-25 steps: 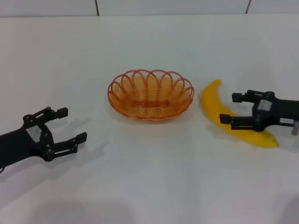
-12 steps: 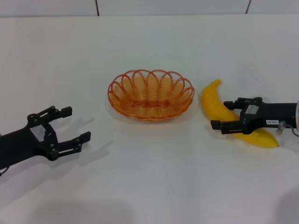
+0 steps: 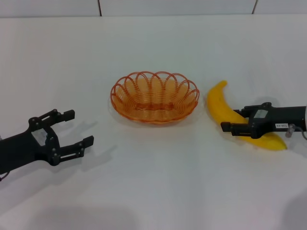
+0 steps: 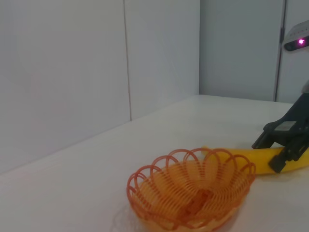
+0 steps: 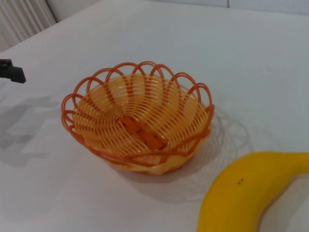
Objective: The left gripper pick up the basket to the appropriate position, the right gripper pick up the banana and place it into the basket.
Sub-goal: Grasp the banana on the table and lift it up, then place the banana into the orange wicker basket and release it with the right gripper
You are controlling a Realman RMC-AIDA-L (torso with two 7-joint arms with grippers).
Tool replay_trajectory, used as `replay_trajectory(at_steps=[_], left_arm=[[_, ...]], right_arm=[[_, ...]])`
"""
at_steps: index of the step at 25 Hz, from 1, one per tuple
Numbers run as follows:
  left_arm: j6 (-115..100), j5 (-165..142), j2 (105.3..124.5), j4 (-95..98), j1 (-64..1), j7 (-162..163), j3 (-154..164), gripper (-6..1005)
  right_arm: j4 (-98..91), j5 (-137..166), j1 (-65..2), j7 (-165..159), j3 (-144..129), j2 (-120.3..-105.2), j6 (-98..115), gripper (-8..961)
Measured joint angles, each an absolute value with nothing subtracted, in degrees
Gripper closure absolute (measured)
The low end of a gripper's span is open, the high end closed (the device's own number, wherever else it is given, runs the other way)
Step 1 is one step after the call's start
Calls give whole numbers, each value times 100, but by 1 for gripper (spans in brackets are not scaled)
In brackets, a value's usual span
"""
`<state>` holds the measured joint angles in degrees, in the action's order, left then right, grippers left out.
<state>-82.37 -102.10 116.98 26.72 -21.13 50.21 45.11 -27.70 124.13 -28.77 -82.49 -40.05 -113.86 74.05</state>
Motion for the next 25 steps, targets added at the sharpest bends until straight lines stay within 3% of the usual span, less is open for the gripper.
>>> replay_trajectory(at_steps=[2, 13, 20, 25], left_arm=[[-8237, -10213, 11698, 2672, -2110, 5020, 4509, 127], [-8245, -10223, 11693, 2672, -2093, 5018, 4497, 127], [-8243, -10215, 11699, 2672, -2142, 5018, 4509, 127], [-8228, -10230, 11716, 2565, -2288, 5003, 4540, 127]], right_arm=[[-2802, 12412, -2873, -8253, -4003, -11396, 7405, 350], [-3223, 11418, -2755, -8187, -3944, -11429, 7579, 461], [-3317, 9988, -2746, -7272, -3987, -11545, 7917, 460], [-2857, 9252, -3171, -5858, -4431, -11653, 8624, 461]])
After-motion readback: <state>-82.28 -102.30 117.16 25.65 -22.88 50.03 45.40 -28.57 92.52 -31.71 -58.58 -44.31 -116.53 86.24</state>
